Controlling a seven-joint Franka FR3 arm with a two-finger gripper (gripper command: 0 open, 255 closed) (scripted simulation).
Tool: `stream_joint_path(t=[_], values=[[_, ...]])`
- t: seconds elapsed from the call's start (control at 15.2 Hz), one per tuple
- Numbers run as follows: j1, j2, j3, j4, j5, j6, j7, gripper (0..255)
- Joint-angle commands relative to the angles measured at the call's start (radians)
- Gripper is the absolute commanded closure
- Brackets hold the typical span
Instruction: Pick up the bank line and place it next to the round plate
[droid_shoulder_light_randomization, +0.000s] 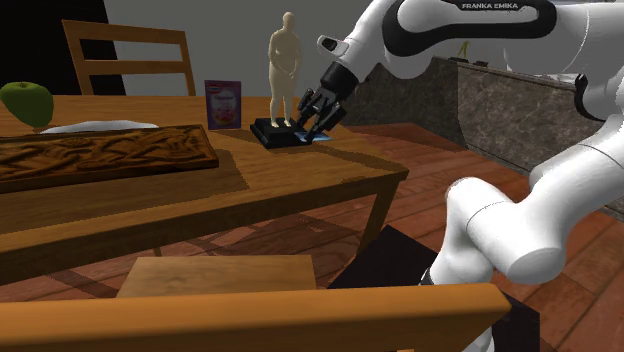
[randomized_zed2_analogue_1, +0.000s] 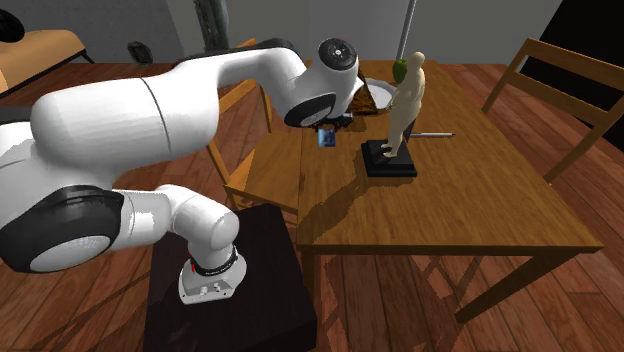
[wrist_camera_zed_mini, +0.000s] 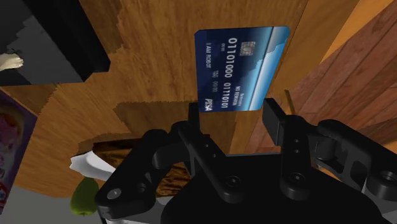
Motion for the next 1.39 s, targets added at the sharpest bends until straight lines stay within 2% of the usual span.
stream_joint_path(t=[0.0,0.66,1.32], values=[[0.037,0.049,0.021,0.016,0.027,0.043,0.027,255],[0.196,0.324,0.088,0.181,0.150,0.180,0.122,255],[0.300,0.647,0.124,0.469,0.273,0.213,0.189,255]])
